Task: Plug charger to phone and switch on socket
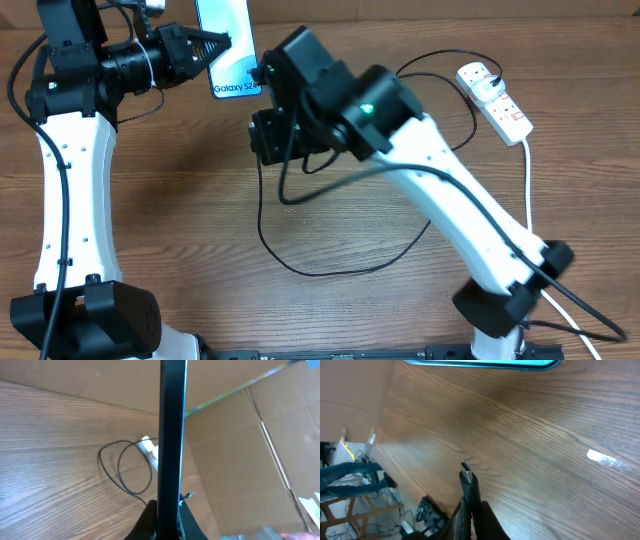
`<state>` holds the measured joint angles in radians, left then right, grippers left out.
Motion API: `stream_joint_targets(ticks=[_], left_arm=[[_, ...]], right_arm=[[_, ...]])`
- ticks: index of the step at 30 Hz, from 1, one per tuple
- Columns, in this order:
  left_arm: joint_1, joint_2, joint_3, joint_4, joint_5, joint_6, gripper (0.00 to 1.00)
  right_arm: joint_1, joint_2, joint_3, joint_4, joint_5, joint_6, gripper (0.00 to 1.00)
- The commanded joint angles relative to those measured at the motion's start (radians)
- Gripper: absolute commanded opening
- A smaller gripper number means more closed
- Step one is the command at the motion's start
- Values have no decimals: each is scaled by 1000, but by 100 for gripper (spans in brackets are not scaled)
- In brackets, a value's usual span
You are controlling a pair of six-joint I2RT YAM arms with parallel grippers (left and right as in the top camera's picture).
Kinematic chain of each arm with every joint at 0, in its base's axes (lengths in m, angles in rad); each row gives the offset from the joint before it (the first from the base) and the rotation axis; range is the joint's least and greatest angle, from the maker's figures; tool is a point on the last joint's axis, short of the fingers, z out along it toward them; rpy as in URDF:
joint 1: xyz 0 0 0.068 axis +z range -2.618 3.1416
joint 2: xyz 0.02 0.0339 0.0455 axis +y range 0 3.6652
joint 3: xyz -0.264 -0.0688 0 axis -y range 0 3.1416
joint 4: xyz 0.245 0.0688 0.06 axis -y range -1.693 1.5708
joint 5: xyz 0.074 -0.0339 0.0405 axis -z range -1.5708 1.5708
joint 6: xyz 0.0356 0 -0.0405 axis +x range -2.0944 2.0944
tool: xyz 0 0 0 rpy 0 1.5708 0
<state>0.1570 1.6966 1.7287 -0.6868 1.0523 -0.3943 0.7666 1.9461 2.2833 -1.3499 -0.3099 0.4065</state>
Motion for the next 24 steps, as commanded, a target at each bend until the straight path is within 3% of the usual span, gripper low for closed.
stream_joint_targets(ticks=[1, 8, 13, 17, 24], left_arm=[[-7, -2, 13, 11, 90, -14, 4], [-12, -2, 13, 19, 189, -14, 4], [-11, -2, 13, 119, 333, -34, 4], [-11, -2, 13, 171, 327, -105, 4], [-11, -2, 13, 180, 336, -116, 4]], right_arm=[[5, -59, 15, -10, -6, -20, 4], [5, -59, 13, 18, -6, -14, 4], [3, -58, 13, 55, -5, -7, 4], [-1, -58, 13, 51, -8, 16, 4], [2, -58, 13, 44, -85, 15, 4]])
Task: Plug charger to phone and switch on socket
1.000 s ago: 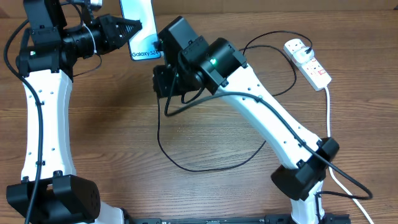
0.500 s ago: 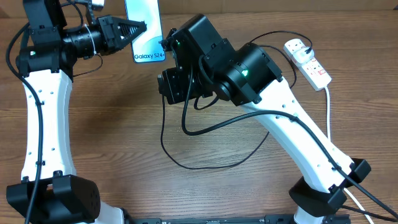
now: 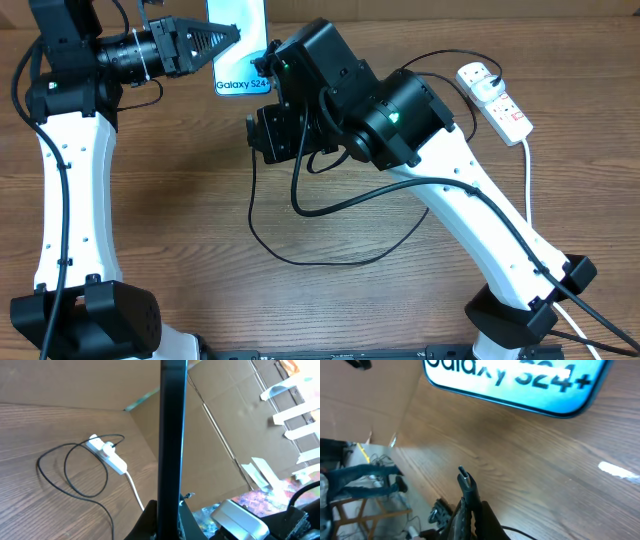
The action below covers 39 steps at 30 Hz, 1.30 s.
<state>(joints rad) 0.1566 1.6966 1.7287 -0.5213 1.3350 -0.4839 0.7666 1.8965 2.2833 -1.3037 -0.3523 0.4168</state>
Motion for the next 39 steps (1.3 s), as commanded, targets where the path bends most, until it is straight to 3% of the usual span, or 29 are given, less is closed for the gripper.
stream_joint_targets(ticks=[1, 9, 21, 30, 39], left_arm=[[-11, -2, 13, 16, 54, -26, 4], [-14, -2, 13, 5, 53, -21, 4], [-35, -3, 13, -127, 53, 82, 4], [-35, -5, 13, -370, 37, 305, 4], [-35, -58, 13, -582, -96, 452, 4]], right_arm=[[2, -8, 13, -5, -42, 5, 4], [-49, -8, 13, -40, 28, 35, 4], [-137, -8, 13, -97, 82, 35, 4], [-214, -8, 13, -142, 83, 31, 4], [-225, -8, 13, -145, 90, 27, 4]])
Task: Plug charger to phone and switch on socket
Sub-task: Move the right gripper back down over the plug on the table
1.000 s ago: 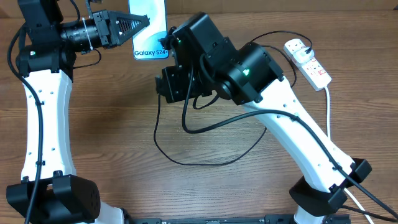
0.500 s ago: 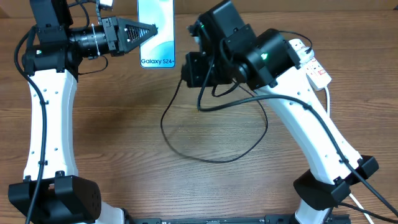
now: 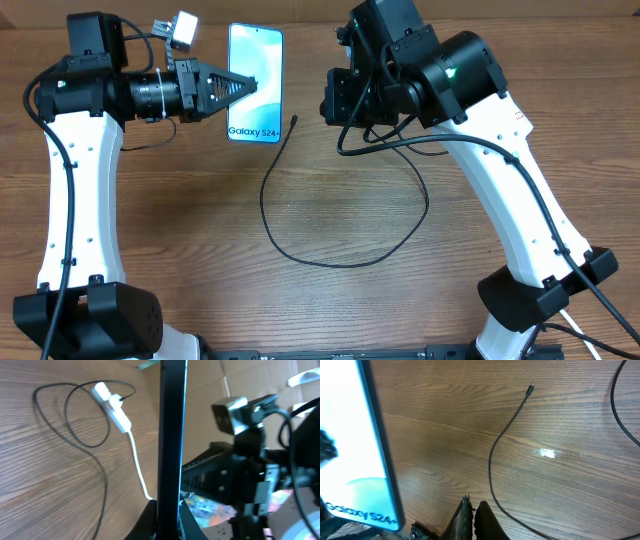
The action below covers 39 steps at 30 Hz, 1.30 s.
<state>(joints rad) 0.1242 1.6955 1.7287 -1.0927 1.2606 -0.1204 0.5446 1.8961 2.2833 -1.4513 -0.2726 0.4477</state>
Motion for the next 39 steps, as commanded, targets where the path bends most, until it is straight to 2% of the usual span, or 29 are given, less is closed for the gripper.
stream_joint_targets(ticks=[1, 7, 13, 14, 15, 17, 21, 24, 28, 31, 39], left_arm=[[-2, -69, 13, -11, -31, 88, 4], [-2, -144, 13, -11, -103, 87, 4], [0, -164, 13, -19, -289, 26, 4], [0, -164, 13, -24, -315, 25, 4], [0, -164, 13, -29, -353, 26, 4], [0, -164, 13, -35, -392, 24, 4], [0, -164, 13, -59, -486, 17, 4], [0, -164, 13, -83, -567, 11, 4], [0, -164, 13, -113, -659, 8, 4], [0, -164, 13, -121, -714, 8, 4], [0, -164, 13, -128, -747, 8, 4]], right_arm=[[-3, -8, 13, 3, 11, -3, 4], [-3, -8, 13, -7, 11, -3, 4], [-3, -4, 8, -18, 33, -2, 5], [-3, -4, 3, -19, 33, -2, 8], [-3, -4, -6, -19, 33, -3, 18], [-3, -3, -18, -20, 35, -2, 29], [-3, -3, -58, -18, 69, 28, 30], [-3, -2, -97, -18, 143, 88, 43], [-3, 4, -164, -6, 175, 114, 46], [-2, 19, -216, 13, 174, 114, 64], [-2, 35, -315, 105, 124, 132, 68]])
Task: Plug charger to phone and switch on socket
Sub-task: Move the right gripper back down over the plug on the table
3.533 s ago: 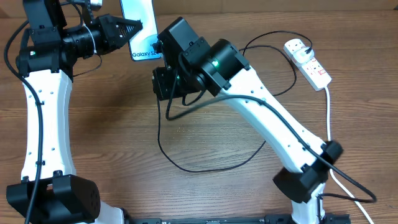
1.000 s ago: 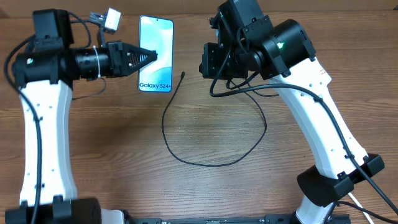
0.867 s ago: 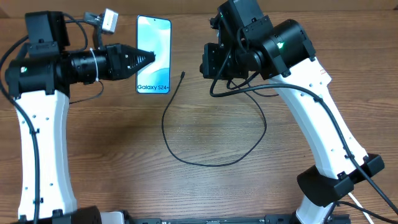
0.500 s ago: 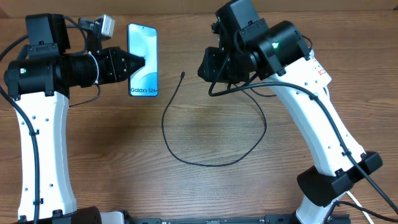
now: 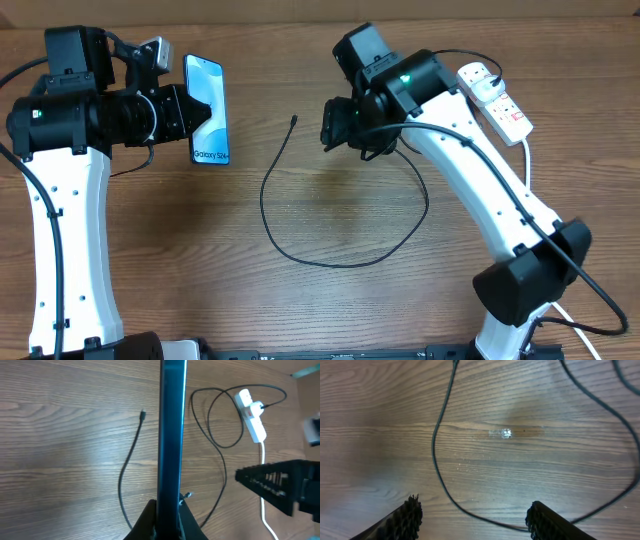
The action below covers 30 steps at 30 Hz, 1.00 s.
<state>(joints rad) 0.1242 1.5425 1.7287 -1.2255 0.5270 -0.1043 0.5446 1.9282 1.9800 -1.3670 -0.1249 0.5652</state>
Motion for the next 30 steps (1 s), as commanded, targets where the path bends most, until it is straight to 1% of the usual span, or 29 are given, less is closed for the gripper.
stream_joint_targets(ticks=[1, 2, 5, 11, 15, 23, 24, 25, 30], left_arm=[[0, -11, 13, 5, -13, -8, 4], [0, -11, 13, 5, -13, -8, 4], [0, -11, 13, 6, -13, -8, 4], [0, -11, 13, 7, -14, -8, 4], [0, -11, 13, 6, -14, -8, 4], [0, -11, 13, 4, -13, -8, 4], [0, -11, 13, 4, -13, -8, 4], [0, -11, 13, 5, -13, -8, 4], [0, -11, 13, 2, -10, -8, 4]], right_arm=[[-2, 3, -12, 26, -31, 15, 69], [-2, 3, -12, 31, -33, 14, 74], [-2, 5, -14, 53, -32, 11, 95], [-2, 16, -79, 133, -33, 15, 96], [-2, 17, -129, 192, -33, 66, 95], [-2, 17, -132, 257, -33, 67, 95], [-2, 17, -134, 261, -32, 67, 95], [-2, 18, -136, 267, -32, 67, 100], [-1, 19, -169, 303, -26, 68, 100]])
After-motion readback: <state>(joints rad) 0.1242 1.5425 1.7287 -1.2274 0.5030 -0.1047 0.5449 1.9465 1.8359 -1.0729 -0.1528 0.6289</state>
